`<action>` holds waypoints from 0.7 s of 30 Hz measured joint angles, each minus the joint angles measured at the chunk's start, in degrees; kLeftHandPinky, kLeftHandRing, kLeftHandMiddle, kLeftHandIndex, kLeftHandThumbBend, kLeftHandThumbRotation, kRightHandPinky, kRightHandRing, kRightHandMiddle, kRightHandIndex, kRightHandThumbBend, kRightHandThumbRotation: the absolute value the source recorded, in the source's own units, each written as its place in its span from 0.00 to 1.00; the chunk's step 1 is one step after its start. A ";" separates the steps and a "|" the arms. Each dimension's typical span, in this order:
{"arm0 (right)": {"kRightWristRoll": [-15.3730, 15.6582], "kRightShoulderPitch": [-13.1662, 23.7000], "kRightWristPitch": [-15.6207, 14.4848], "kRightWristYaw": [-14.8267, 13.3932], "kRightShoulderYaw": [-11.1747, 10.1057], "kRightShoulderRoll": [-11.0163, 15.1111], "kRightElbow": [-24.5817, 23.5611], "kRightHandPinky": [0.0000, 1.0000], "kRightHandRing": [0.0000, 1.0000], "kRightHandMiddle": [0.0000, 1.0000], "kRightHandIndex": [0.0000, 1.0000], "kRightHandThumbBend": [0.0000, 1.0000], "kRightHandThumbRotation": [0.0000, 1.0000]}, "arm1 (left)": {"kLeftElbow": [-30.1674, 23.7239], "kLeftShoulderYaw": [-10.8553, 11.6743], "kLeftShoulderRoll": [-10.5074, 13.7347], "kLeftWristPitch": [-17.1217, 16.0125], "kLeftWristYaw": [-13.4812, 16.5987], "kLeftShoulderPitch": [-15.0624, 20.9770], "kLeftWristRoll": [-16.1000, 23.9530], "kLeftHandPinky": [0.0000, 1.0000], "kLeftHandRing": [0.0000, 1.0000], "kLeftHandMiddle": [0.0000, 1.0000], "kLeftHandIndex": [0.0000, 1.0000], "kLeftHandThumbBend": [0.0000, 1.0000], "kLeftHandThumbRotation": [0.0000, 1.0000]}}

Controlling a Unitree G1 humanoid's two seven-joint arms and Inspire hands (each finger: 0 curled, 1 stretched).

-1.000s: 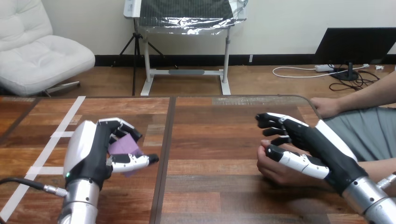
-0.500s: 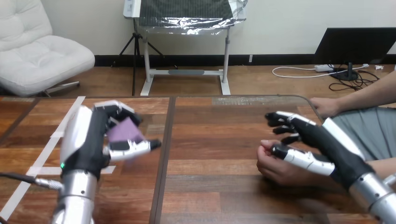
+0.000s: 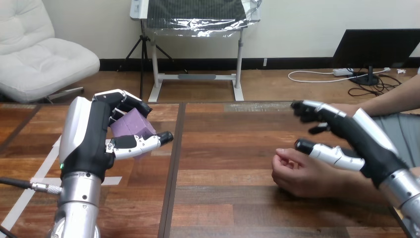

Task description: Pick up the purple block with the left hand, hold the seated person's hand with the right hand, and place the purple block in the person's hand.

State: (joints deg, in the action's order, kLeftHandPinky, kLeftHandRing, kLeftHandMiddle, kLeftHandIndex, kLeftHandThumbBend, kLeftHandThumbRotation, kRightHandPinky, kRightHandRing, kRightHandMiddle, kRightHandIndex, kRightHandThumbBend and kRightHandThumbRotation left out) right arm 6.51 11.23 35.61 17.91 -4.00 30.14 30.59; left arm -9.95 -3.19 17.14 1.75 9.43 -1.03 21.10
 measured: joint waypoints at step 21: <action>-0.08 0.83 1.66 -1.27 -0.99 1.40 2.17 0.72 0.83 0.85 0.85 0.88 0.75 | 0.02 0.09 -0.50 0.22 -1.12 -1.46 -0.27 0.38 0.40 0.43 0.43 0.76 0.00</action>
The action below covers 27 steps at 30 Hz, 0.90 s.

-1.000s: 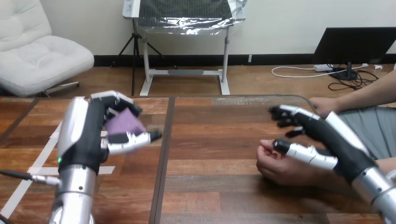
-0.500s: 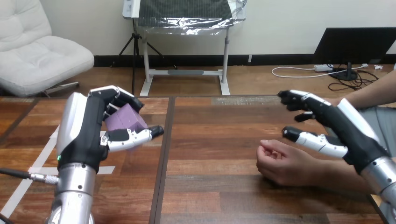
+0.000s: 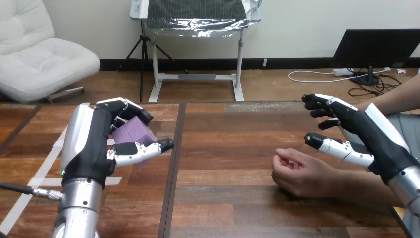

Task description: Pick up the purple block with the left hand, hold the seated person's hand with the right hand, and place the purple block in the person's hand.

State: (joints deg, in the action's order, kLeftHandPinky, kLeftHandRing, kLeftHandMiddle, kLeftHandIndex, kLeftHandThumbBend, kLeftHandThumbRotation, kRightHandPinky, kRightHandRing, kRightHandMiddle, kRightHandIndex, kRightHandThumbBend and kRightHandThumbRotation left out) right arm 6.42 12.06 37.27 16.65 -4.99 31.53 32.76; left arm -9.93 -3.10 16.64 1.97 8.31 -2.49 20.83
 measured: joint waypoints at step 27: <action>8.06 0.99 -5.58 -0.85 1.12 3.65 3.32 0.72 0.85 0.90 0.90 0.97 0.64 | -0.09 0.54 -1.32 -0.08 -0.62 -0.06 -1.16 0.34 0.38 0.42 0.42 0.76 0.00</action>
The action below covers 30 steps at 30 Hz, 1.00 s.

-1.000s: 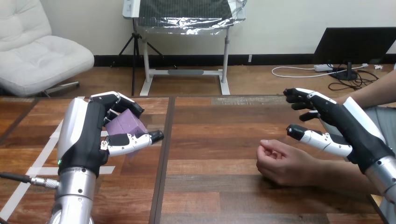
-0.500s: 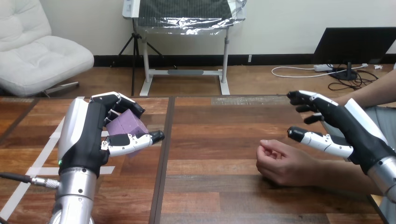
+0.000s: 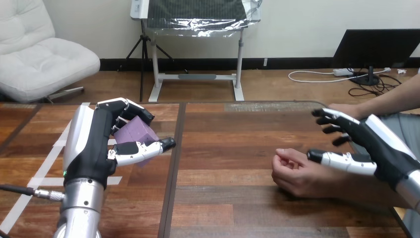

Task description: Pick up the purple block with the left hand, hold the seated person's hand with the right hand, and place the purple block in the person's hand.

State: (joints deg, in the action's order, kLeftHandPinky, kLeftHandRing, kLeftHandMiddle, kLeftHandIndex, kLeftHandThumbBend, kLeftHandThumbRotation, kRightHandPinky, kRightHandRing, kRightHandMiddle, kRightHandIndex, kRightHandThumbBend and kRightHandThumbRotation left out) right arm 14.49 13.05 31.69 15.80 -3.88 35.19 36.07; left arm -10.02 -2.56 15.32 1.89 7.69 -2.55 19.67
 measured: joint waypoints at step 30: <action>8.74 3.43 -1.02 -3.44 3.72 4.12 6.91 0.73 0.89 0.92 0.92 1.00 0.54 | -2.13 1.52 -0.36 -4.33 -0.31 -1.65 -0.41 0.34 0.38 0.41 0.41 0.76 0.00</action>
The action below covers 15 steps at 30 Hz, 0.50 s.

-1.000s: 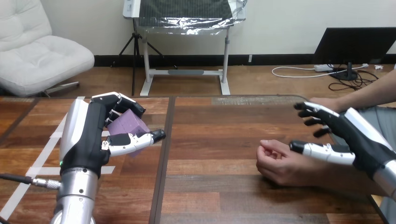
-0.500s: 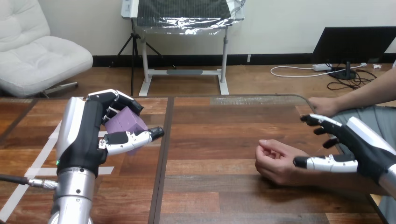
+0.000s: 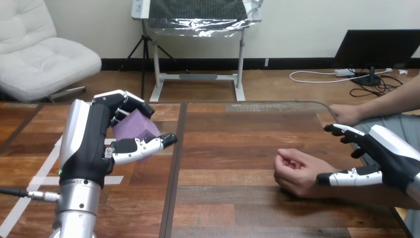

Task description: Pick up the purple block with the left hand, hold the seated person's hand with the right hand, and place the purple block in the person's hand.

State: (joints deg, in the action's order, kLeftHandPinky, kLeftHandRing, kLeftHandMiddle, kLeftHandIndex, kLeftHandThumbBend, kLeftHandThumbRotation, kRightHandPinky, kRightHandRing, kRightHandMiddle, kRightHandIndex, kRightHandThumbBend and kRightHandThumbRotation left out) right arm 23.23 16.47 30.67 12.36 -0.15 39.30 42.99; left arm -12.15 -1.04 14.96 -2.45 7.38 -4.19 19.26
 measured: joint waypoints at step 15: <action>6.17 0.75 0.21 -1.96 3.27 3.60 0.17 0.85 0.89 0.89 0.89 1.00 0.49 | -0.90 0.21 -0.28 -2.46 -0.21 -0.09 -0.54 0.35 0.39 0.42 0.41 0.74 0.00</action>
State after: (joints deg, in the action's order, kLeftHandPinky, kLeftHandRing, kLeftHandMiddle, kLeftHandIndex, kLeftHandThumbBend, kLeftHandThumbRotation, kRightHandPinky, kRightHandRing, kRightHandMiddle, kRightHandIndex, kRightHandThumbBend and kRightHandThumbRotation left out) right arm 29.40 17.23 30.89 10.40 3.11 42.90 43.16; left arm -13.05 -0.84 14.68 -4.91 7.17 -4.28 18.71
